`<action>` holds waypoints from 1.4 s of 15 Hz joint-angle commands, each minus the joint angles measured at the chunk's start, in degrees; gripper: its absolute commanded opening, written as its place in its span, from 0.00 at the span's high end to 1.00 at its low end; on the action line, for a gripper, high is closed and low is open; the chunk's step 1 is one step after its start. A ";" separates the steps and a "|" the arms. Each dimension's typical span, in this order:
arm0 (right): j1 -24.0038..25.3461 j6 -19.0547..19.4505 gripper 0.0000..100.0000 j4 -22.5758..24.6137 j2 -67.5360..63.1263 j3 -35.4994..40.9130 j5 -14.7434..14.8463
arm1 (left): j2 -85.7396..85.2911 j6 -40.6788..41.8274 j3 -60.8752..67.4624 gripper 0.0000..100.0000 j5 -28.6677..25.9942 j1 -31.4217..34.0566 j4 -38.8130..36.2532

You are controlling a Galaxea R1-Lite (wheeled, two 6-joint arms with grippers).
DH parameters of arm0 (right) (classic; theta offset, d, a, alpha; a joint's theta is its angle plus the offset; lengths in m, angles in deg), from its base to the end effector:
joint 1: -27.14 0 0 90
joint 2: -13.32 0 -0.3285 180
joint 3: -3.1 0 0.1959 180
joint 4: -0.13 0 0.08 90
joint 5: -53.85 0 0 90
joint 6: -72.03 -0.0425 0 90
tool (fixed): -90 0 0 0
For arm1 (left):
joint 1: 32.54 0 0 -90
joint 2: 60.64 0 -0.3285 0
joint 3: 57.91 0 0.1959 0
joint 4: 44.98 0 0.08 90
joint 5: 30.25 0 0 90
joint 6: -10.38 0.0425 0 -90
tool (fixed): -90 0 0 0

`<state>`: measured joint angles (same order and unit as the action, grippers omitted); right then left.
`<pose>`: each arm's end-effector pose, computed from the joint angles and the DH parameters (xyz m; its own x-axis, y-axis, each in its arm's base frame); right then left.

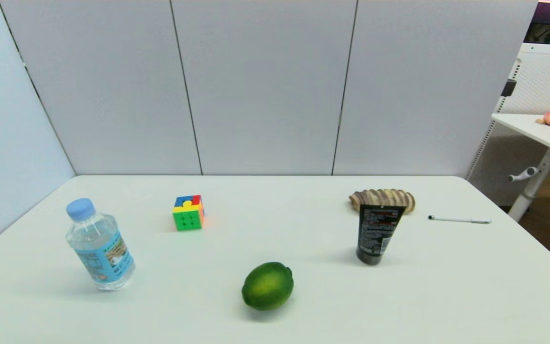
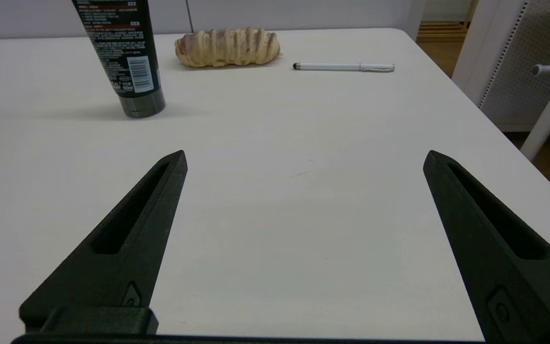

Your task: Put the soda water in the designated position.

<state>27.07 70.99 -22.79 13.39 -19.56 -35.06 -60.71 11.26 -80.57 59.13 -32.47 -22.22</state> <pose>-0.0253 -0.0008 0.0749 0.9998 -0.0202 -0.0033 0.0203 0.9996 0.0181 -0.0253 -0.0005 0.0752 1.0000 -0.0096 -0.0005 0.0096 0.9998 0.0154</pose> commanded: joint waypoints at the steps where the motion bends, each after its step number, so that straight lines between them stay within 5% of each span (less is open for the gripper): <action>1: -0.01 -0.02 0.00 0.00 0.01 0.00 0.05 | 0.07 0.00 0.00 0.00 0.01 0.01 -0.01; 14: -0.01 -0.02 0.00 0.00 0.01 0.00 0.05 | 2.53 -1.41 -0.79 0.00 0.62 0.01 0.61; 18: -0.01 -0.02 0.00 0.00 0.01 0.00 0.05 | 20.90 1.58 -17.05 0.00 -2.28 -0.78 3.07; 21: 0.07 -0.02 0.00 0.00 0.01 0.00 0.05 | 35.14 1.58 -18.28 0.00 -3.77 -2.62 -8.01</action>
<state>27.09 70.99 -22.79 13.39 -19.56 -35.01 -43.52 12.24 -95.04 56.97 -33.36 -20.96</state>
